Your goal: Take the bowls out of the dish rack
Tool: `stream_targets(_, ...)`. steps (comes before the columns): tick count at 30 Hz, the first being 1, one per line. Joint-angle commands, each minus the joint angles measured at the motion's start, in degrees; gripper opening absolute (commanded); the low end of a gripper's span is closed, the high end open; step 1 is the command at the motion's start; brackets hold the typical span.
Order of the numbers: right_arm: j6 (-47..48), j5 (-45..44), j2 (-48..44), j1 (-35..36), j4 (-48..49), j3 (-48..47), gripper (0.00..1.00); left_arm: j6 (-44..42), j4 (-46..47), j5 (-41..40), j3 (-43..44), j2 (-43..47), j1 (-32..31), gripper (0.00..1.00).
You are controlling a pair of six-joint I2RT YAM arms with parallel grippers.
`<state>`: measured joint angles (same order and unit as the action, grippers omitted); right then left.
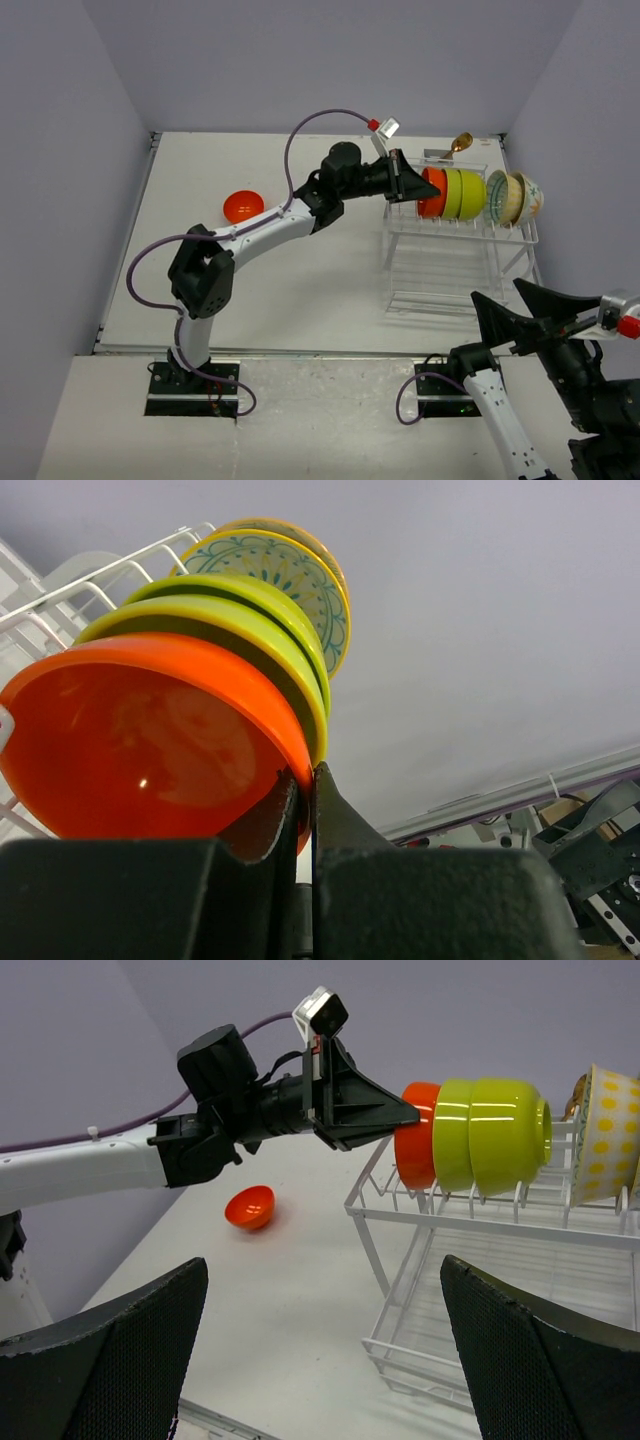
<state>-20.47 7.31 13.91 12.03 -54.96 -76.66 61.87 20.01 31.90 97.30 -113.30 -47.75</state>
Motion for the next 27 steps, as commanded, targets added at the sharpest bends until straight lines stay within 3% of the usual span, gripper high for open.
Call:
stream_targets(1,1.05,1.92,-0.55,0.10,0.38,-1.12,0.99,0.79,6.34,-1.84,-3.24,3.60,0.46,0.00)
stream_targets(10,1.13,2.18,-0.82,0.10,0.20,-1.30,0.99,7.65,23.91,-4.12,-12.91,7.47,0.72,0.00)
stream_targets(18,1.92,1.48,-1.08,0.10,-0.06,-1.65,0.99,9.06,29.38,-6.06,-17.22,8.88,1.16,0.00)
stream_targets(27,2.10,1.65,-1.08,0.10,-0.06,-1.74,0.99,6.69,28.95,-8.43,-19.60,12.57,1.25,0.00)
